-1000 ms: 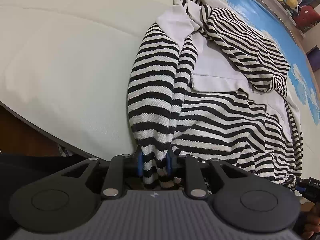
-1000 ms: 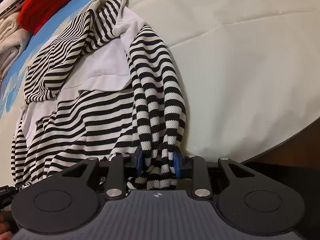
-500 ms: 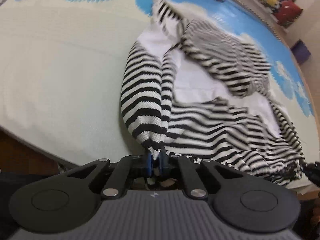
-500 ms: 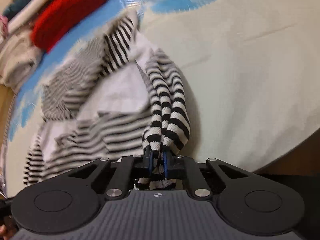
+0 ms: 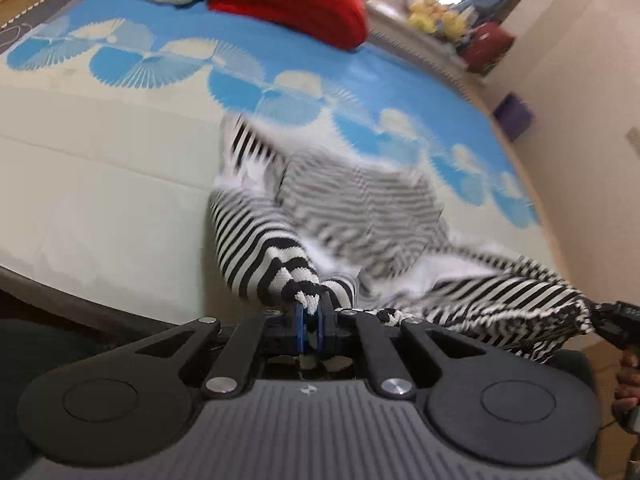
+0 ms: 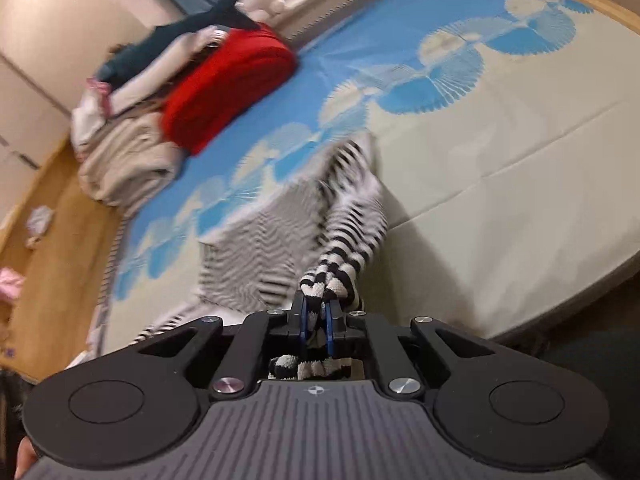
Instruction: Fold small clothes
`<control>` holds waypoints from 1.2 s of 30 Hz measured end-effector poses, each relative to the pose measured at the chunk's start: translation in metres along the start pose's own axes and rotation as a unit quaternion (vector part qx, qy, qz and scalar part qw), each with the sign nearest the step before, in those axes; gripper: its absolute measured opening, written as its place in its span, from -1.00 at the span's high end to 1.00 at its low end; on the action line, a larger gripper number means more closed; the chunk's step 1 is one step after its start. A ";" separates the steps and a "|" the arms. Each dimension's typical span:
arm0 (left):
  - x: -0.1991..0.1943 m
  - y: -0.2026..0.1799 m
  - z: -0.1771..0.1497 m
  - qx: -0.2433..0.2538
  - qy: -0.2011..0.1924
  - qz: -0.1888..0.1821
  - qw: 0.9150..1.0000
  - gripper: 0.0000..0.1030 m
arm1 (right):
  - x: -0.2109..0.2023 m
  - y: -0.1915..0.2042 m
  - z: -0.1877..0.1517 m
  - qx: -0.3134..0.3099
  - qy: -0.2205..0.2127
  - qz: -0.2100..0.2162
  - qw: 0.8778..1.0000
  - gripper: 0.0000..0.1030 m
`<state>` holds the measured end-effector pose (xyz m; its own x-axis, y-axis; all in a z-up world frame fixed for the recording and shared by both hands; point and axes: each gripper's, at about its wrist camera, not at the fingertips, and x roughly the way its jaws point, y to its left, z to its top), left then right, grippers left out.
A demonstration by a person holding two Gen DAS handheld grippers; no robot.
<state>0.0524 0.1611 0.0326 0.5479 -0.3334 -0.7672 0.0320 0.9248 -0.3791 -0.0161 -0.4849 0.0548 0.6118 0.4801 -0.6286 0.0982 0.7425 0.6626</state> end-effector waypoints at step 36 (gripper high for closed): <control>0.184 0.057 0.128 0.047 0.029 -0.002 0.998 0.11 | 0.201 -0.026 0.109 -0.080 -0.016 -0.065 0.995 0.02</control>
<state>0.2624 0.1756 -0.0636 0.4985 -0.3445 -0.7955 0.1143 0.9358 -0.3336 0.1895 -0.4586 -0.0448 0.6274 0.3611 -0.6899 0.0542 0.8636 0.5013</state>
